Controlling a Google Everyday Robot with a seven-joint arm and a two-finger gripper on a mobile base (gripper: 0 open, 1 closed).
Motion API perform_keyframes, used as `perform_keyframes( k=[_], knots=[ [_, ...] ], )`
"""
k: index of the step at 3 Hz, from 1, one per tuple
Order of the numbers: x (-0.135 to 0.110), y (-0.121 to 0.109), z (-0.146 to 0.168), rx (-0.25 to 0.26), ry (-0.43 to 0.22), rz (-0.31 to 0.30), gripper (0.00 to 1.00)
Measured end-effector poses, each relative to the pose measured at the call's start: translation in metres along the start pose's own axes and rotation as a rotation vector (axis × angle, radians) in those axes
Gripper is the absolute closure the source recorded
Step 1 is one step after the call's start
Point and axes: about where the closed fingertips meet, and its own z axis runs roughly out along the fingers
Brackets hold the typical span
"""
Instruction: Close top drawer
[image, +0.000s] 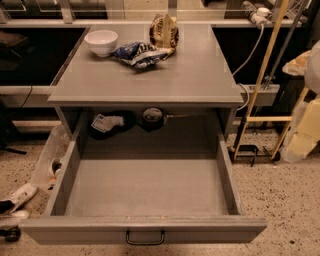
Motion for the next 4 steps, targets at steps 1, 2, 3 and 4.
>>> perform_keyframes(
  k=[1, 2, 3, 4],
  knots=[
    [0.028, 0.030, 0.008, 0.007, -0.027, 0.038, 0.00],
    [0.066, 0.071, 0.039, 0.006, -0.061, 0.073, 0.00],
    [0.079, 0.106, 0.107, -0.094, -0.135, 0.013, 0.00],
    [0.081, 0.110, 0.114, -0.104, -0.140, -0.068, 0.00]
  ],
)
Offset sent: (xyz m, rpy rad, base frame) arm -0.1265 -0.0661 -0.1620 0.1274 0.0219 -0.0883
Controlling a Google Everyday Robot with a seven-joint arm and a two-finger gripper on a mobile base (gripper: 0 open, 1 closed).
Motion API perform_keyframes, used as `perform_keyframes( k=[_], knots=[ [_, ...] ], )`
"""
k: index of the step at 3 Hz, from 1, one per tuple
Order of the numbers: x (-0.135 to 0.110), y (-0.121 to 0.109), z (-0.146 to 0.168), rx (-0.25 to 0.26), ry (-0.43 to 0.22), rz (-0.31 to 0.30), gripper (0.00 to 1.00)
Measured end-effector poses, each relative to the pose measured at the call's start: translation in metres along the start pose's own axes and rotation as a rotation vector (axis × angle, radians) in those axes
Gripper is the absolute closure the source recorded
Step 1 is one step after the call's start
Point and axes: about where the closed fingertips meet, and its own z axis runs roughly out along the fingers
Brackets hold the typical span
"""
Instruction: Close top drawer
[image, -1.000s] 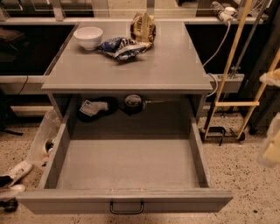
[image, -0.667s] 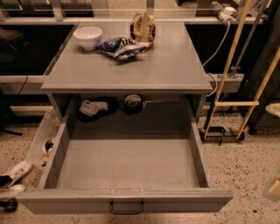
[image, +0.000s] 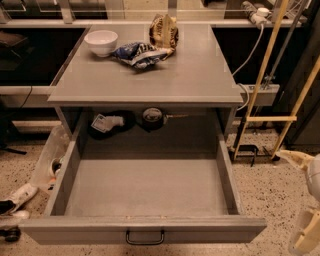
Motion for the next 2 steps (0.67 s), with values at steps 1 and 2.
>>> perform_keyframes(
  k=[1, 2],
  knots=[
    [-0.001, -0.001, -0.002, 0.005, 0.002, 0.014, 0.00],
    [-0.012, 0.028, -0.008, -0.024, 0.025, -0.098, 0.00]
  ],
)
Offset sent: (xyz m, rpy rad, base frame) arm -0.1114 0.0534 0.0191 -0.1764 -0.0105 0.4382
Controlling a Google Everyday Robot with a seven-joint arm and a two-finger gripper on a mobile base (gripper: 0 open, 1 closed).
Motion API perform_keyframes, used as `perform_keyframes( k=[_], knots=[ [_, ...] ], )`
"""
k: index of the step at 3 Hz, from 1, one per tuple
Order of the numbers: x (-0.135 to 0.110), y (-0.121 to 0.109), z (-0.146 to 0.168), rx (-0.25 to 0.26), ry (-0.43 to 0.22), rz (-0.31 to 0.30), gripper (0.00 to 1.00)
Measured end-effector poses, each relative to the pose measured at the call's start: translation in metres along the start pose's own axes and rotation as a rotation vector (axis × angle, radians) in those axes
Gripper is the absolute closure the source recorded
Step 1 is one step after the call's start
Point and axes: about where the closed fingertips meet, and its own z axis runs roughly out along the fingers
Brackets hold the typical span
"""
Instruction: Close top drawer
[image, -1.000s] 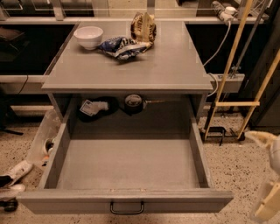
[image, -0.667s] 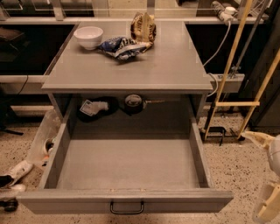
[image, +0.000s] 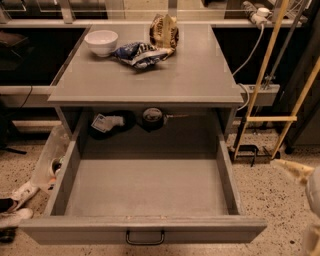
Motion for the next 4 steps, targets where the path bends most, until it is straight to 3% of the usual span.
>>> perform_keyframes(
  k=[1, 2, 3, 4],
  knots=[
    [-0.012, 0.069, 0.002, -0.030, 0.063, -0.167, 0.00],
    [-0.010, 0.116, 0.036, -0.065, 0.130, -0.323, 0.00],
    [0.011, 0.129, 0.091, -0.095, 0.193, -0.408, 0.00],
    [0.042, 0.108, 0.138, -0.131, 0.228, -0.386, 0.00]
  ],
)
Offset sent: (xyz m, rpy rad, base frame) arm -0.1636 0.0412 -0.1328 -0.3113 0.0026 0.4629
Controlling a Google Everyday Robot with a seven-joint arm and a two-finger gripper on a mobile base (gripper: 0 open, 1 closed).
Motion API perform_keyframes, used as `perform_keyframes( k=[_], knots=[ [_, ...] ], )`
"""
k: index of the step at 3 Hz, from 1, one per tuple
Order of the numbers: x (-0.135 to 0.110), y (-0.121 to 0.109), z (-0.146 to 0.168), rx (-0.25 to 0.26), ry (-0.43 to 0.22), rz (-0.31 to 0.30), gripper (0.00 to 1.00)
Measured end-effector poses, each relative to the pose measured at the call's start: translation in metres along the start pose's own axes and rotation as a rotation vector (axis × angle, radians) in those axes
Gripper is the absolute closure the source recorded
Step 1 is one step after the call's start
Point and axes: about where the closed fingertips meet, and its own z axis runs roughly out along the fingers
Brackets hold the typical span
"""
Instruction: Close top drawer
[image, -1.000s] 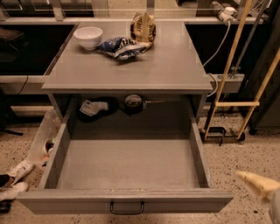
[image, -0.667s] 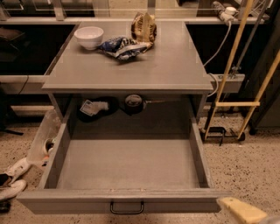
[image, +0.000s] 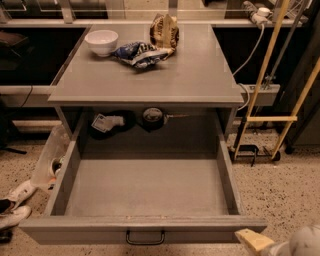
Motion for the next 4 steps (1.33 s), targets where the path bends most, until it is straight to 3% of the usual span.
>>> perform_keyframes(
  k=[1, 3, 4],
  knots=[
    [0.021, -0.014, 0.025, -0.037, 0.016, 0.026, 0.00],
    [0.042, -0.047, 0.029, -0.048, 0.076, 0.084, 0.00],
    [0.047, -0.093, 0.021, -0.033, 0.110, 0.122, 0.00]
  ],
)
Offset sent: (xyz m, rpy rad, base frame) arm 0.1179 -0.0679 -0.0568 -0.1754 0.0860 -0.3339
